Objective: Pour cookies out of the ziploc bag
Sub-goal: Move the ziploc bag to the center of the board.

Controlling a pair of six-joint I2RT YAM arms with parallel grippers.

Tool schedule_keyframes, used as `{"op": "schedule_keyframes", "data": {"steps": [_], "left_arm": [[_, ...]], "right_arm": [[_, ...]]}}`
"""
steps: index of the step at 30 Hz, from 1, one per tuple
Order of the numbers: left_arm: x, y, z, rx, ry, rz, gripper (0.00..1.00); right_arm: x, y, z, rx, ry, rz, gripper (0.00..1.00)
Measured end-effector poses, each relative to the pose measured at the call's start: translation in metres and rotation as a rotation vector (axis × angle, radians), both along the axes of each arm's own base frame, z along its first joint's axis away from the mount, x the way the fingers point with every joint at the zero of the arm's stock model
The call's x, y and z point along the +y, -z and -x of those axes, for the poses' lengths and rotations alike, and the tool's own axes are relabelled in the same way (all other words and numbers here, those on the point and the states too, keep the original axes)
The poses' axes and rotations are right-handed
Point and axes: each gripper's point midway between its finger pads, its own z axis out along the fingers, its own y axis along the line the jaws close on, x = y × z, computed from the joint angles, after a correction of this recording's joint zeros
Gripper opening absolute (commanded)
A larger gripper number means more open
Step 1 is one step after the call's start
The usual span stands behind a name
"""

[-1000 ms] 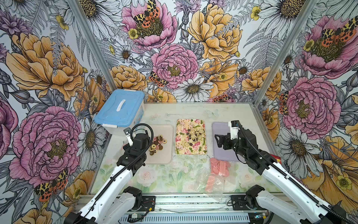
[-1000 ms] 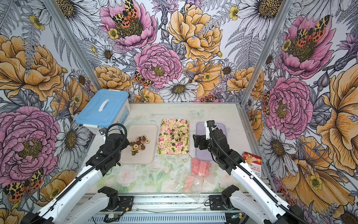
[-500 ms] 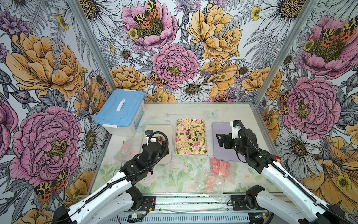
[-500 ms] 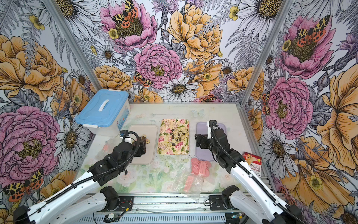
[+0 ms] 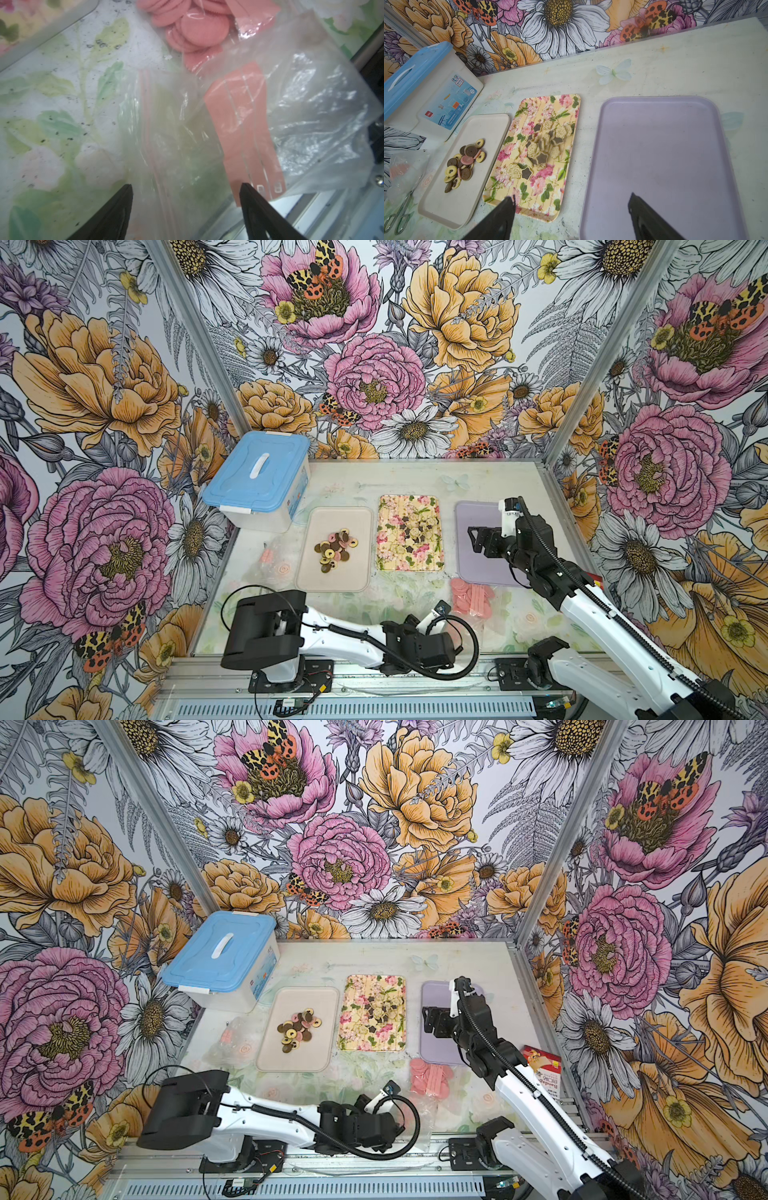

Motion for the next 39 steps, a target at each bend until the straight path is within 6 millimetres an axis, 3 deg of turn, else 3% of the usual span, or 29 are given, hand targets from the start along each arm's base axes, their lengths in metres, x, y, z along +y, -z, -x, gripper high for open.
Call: {"op": "schedule_keyframes", "data": {"steps": [5, 11, 14, 19, 23, 25, 27, 34, 39], "left_arm": [[-0.009, 0.013, -0.017, -0.027, -0.102, -0.026, 0.75], [0.018, 0.014, -0.05, -0.065, -0.274, -0.042, 0.72], [0.047, 0.014, -0.065, -0.085, -0.365, -0.045, 0.71], [0.121, 0.012, -0.084, -0.114, -0.529, -0.079, 0.72], [0.176, 0.01, -0.081, -0.109, -0.604, -0.1, 0.71], [0.193, 0.004, -0.074, -0.107, -0.605, -0.092, 0.71], [0.196, -0.009, -0.071, -0.116, -0.588, -0.042, 0.71], [0.162, -0.076, -0.067, -0.171, -0.474, 0.164, 0.75], [0.158, -0.09, -0.077, -0.251, -0.475, 0.102, 0.75]], "right_arm": [[0.001, -0.001, 0.0, 0.001, -0.005, -0.01, 0.89], [0.002, -0.003, 0.002, -0.005, -0.013, -0.018, 0.89], [0.002, -0.003, 0.002, -0.004, -0.013, -0.018, 0.89], [0.002, -0.003, 0.002, -0.004, -0.012, -0.019, 0.89], [0.002, -0.003, 0.002, -0.003, -0.012, -0.019, 0.88], [0.002, -0.002, 0.002, -0.001, -0.013, -0.019, 0.88], [0.002, -0.001, 0.002, 0.002, -0.013, -0.018, 0.87], [0.002, 0.005, 0.001, 0.025, -0.011, -0.009, 0.87], [0.003, 0.016, -0.001, 0.059, -0.011, 0.004, 0.87]]}}
